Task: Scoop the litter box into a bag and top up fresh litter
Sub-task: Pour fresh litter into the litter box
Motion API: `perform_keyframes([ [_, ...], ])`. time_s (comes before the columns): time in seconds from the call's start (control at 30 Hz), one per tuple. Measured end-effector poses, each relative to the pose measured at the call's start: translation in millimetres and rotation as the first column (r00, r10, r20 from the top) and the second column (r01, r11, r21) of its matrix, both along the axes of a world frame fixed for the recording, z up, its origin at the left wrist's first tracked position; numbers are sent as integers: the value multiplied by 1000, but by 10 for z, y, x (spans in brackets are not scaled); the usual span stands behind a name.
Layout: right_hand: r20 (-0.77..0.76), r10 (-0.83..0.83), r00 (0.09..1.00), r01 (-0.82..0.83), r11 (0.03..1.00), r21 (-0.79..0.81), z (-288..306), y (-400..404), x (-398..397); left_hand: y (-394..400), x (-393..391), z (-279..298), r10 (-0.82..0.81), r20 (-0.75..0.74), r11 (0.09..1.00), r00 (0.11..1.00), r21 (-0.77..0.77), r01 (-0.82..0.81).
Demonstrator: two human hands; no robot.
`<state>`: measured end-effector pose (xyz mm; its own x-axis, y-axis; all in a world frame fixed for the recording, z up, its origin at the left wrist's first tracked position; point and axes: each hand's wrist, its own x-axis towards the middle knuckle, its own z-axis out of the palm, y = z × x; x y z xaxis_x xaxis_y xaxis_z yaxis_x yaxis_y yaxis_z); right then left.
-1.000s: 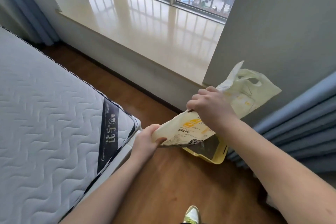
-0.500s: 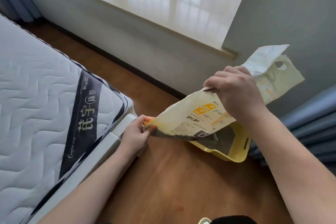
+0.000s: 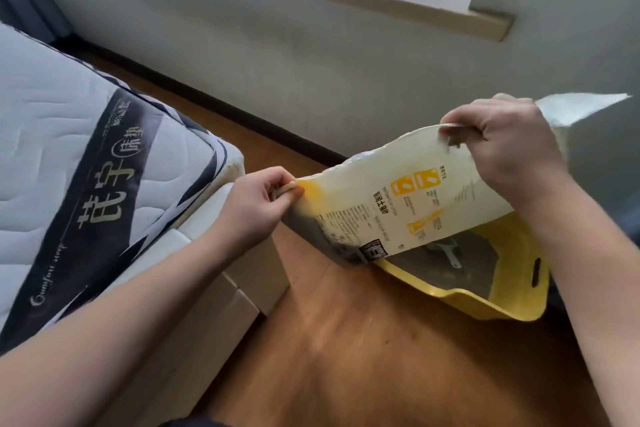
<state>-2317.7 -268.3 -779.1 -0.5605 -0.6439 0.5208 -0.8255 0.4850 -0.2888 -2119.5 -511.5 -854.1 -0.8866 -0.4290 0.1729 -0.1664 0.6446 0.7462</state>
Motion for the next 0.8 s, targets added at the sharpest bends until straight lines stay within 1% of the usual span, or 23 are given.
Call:
perform_keyframes([
  [0.17,63,-46,997,48,998,-36,-145,-11,-15,10,-48,17,-40,-49,997,998,-69,36],
  [0.37,116,-82,990,89,994,-59,-193,-33,-19,-51,-34,11,-29,-79,995,996,-95,21],
  [0.5,222,-104,970,118,992,-52,-306,35,-44,-23,-36,20,-41,-121,994,992,-107,27],
  [0.6,356,-103,929,142,986,-85,-423,96,-38,-10,-32,48,-31,-137,996,990,-93,18],
  [0.8,448,-122,886,182,979,-93,-619,211,-23,63,-25,73,-115,-156,978,981,-192,84],
])
